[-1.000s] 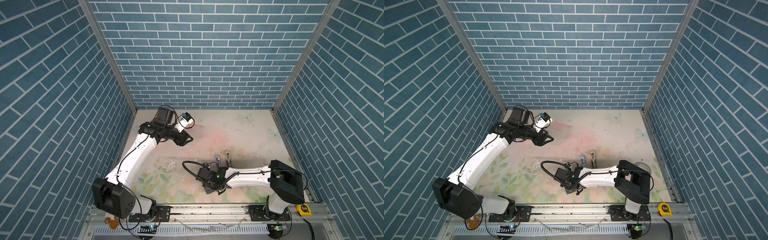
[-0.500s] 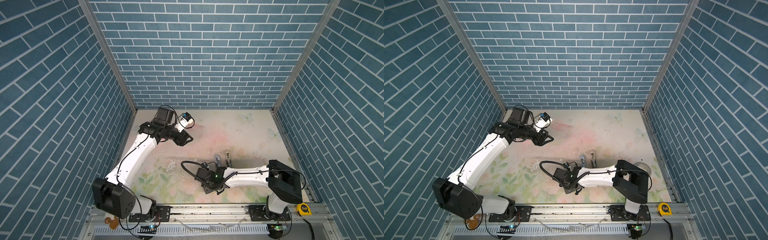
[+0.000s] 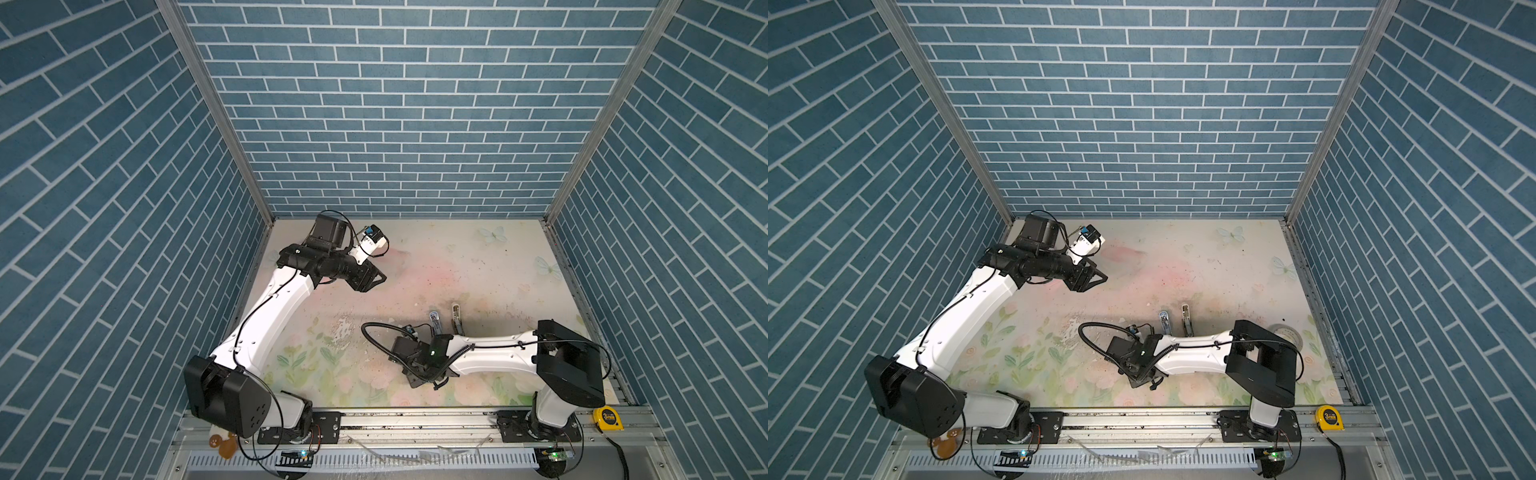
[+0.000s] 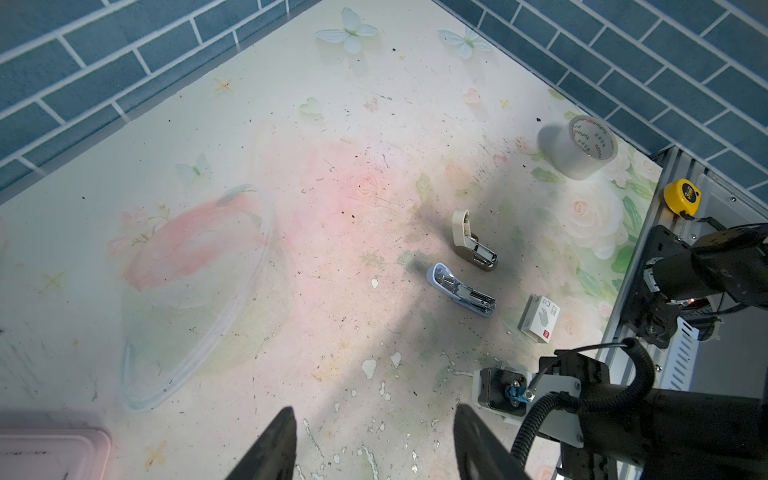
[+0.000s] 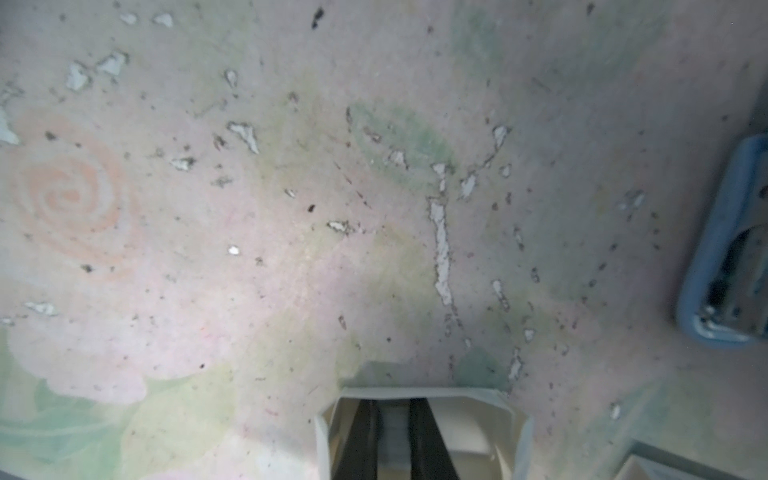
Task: Load the staples into the stapler
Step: 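Close the right gripper on a staple strip in the white holder, then lift the staple strip and carry it toward the light-blue stapler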
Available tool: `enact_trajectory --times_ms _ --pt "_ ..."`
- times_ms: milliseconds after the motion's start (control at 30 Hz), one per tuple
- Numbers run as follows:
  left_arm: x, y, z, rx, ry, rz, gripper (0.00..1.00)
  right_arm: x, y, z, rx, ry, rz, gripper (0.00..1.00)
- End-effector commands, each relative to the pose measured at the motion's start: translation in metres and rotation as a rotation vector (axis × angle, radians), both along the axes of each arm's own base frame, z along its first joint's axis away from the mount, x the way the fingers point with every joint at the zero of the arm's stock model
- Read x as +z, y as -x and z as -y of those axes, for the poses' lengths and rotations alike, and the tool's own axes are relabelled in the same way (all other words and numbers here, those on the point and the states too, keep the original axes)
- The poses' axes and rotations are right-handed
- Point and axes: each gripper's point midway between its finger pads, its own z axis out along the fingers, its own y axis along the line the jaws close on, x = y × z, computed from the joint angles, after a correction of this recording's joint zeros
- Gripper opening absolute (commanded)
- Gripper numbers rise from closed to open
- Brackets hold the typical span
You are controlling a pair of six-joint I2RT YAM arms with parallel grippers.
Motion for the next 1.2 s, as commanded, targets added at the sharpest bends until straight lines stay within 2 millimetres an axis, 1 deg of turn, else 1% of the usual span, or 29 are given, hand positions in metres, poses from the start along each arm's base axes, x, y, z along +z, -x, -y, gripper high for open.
enact_trajectory --times_ms 0,233,567,767,1000,1167 --pt "0.003 0.004 -0.002 0.001 0.002 0.013 0.63 0.007 -0.006 0.012 -0.014 0.031 0.044 0.04" --pt "0.003 0.004 -0.001 0.001 0.003 0.011 0.62 0.017 -0.007 0.013 -0.025 -0.004 0.061 0.03" --pt "0.004 0.005 -0.002 0.003 0.006 0.014 0.62 0.023 -0.011 0.011 -0.045 -0.042 0.083 0.03" --pt "0.006 0.006 -0.003 0.005 0.006 0.023 0.62 0.035 -0.017 0.009 -0.052 -0.093 0.12 0.03" --pt "0.007 0.006 -0.003 0.005 0.005 0.026 0.62 0.053 -0.041 0.009 -0.079 -0.179 0.168 0.03" --pt "0.008 0.005 -0.003 0.005 0.005 0.032 0.62 0.064 -0.062 0.021 -0.093 -0.206 0.225 0.03"
